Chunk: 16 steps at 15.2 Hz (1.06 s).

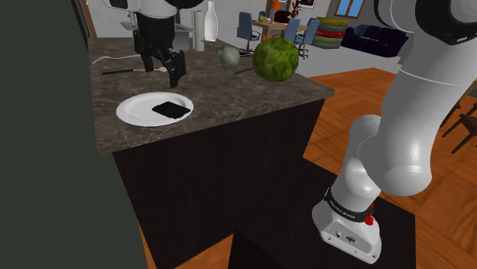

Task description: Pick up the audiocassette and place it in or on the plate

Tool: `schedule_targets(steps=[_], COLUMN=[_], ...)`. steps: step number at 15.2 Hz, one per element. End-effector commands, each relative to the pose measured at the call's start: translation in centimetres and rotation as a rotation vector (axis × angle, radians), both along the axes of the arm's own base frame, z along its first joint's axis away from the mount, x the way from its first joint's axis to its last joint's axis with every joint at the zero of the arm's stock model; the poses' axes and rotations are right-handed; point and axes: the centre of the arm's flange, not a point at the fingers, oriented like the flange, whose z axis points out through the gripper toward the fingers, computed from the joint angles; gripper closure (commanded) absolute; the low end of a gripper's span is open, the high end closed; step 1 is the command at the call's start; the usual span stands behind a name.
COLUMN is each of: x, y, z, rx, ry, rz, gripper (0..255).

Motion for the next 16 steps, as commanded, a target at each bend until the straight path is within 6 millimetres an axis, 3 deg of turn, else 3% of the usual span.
schedule_targets(steps=[1,2,11,12,13,14,15,16], x=[0.0,0.0,0.0,0.0,0.1,0.0,0.0,0.1], y=[0.0,0.0,0.0,0.0,0.1,0.1,0.1,0.1], z=[0.0,0.0,0.0,0.0,-0.8,-0.2,-0.2,-1.0], rx=[0.000,0.000,0.000,0.000,0.036,0.001,0.001,0.040], ry=[0.000,0.000,0.000,0.000,0.028,0.020,0.020,0.046], rz=[0.000,0.000,0.000,0.000,-0.329,-0.055,-0.055,-0.402], gripper=[0,255,255,0,0,0,0,0])
